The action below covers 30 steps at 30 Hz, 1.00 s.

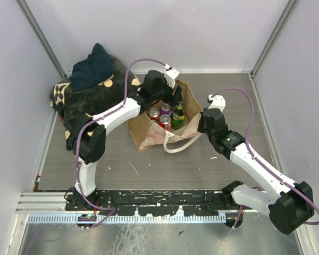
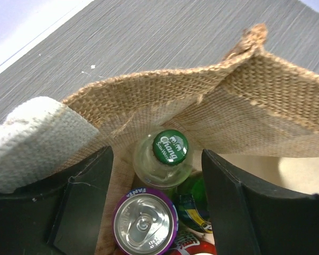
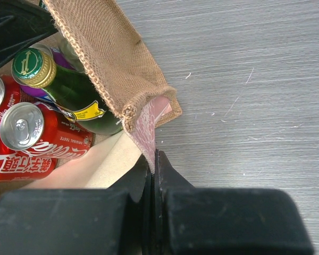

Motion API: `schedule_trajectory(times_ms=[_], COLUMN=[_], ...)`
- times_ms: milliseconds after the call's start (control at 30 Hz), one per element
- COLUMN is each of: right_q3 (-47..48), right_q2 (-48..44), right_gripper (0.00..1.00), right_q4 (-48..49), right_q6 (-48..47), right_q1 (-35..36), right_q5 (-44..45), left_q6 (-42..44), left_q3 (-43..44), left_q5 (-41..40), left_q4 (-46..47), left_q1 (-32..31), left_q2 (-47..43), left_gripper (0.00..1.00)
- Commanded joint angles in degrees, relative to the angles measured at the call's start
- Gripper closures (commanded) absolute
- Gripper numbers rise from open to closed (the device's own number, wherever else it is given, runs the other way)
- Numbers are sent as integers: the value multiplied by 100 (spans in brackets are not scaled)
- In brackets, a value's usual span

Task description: Take the beverage out of the canvas bag

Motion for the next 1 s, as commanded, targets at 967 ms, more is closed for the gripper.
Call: schedule_trajectory(times_ms=[967], right_q3=[11], right_q2=[-123], right_gripper=[99], right_q4=[-350], right_q6=[-135], right_q1=[-28], right_q5=[48], left_q6=[-301], left_q3=[-32], left_q5=[150], left_q4=[970], left_q1=[11], left_q2=[686], left_gripper=[56])
